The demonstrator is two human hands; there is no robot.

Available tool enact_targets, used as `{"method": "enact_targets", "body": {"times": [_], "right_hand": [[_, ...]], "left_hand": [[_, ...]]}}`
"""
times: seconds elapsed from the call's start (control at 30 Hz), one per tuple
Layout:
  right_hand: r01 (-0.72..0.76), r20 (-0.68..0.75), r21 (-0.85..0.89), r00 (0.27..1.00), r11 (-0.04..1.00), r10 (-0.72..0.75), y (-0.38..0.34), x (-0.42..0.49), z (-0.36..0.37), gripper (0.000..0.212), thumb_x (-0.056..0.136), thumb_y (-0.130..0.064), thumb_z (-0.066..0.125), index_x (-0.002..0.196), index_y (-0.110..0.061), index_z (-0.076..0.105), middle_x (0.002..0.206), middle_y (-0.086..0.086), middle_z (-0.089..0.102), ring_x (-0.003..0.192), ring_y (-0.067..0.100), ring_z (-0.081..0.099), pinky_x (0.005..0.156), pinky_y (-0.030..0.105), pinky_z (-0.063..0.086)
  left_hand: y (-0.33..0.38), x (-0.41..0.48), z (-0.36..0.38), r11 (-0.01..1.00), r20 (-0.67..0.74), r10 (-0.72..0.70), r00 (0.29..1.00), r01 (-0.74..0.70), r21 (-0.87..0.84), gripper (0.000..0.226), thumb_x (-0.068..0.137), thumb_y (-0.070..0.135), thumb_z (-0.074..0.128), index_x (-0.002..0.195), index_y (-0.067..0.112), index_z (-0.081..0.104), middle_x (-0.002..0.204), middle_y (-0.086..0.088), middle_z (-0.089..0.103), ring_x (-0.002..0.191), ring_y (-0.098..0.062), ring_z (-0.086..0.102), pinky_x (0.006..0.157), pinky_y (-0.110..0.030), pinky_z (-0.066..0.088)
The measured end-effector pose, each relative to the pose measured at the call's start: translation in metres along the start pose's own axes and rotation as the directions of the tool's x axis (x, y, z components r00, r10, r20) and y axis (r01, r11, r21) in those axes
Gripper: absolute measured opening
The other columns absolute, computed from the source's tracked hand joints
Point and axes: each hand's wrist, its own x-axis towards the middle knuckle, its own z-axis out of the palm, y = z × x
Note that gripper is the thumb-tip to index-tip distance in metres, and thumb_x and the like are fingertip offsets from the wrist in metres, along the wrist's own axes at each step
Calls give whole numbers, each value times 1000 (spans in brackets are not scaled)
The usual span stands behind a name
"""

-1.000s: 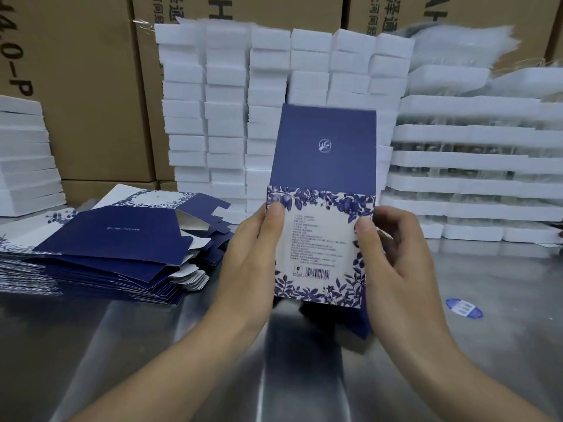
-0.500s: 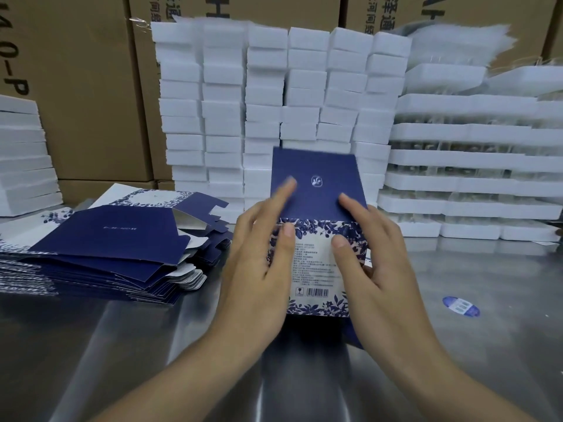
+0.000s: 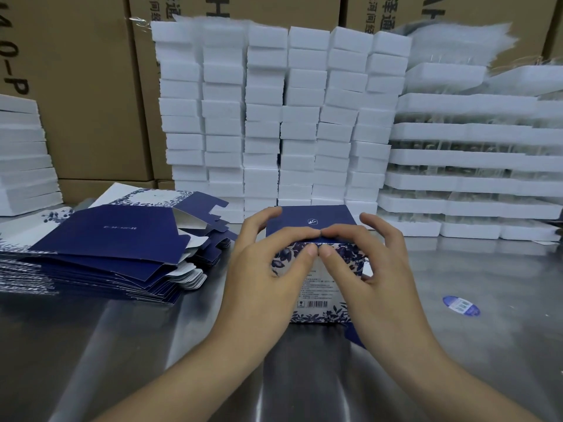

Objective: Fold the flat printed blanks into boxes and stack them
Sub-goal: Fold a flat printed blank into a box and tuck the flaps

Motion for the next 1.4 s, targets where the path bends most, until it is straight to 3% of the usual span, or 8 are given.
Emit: {"method": "enact_targets", "body": {"times": [0.23,0.37,0.47,0.67,0.87,1.07,1.2,1.4], "right_hand": [[29,-15,24,999,999,-29,4,1,0,13,96,-36,72,100,-48,75,129,-40,42,135,-20,37,90,18,44],[40,-13,38,999,998,-40,7,2,0,10,94,-44,70,101,-50,74,132,-34,45,133,-14,46,83,19,49],[48,5,16,999,999,-48,12,3,-2,12,97,-44,68,106,-50,72,136,-31,44,126,-13,52,85,22,49],[38,35,10,999,999,-38,18,5,-5,16,97,-40,68,109,-48,68,129,-31,47,122,-2,57,83,24,52],[18,29,65,999,998,-20,18,8,-3,14,97,-34,71,106,-45,70,126,-25,52,121,0,59,83,16,52],[11,40,76,999,997,-14,20,5,-5,20,100,-30,69,113,-44,66,127,-24,54,122,3,59,85,31,55],[-4,8,86,1000,996,4,20,7,-7,15,102,-28,65,110,-41,66,126,-22,56,120,2,59,78,15,51],[-69,-19,106,997,992,71,15,7,-5,9,101,-36,66,101,-44,69,134,-34,48,116,-9,58,81,4,44]], "left_hand": [[0,2,-1,1000,-3,-6,1000,6,-2,19,96,35,75,103,53,79,137,37,48,139,8,40,107,-22,37],[-1,7,-4,1000,14,3,1000,-3,7,18,94,36,75,103,52,79,129,34,57,135,0,47,103,-17,41],[-6,9,-7,999,39,23,999,-24,48,18,94,40,74,109,49,79,123,32,65,130,1,49,106,-36,47],[-14,9,-11,999,60,16,998,-18,33,21,94,41,72,113,48,75,124,40,63,130,6,48,93,-28,52],[-19,14,-10,999,73,-16,997,18,-29,17,95,37,74,110,45,78,122,33,68,131,-2,55,92,-45,58],[-28,16,-14,999,43,1,999,1,-40,19,95,39,76,113,44,77,127,32,68,130,3,58,107,-43,52],[-32,15,-15,999,8,-18,1000,19,-35,28,88,60,72,113,49,76,136,29,60,135,3,54,116,-41,44],[-27,16,-14,993,-7,-73,997,72,-94,11,93,44,74,102,47,79,130,38,53,141,-2,50,119,-44,42]]}}
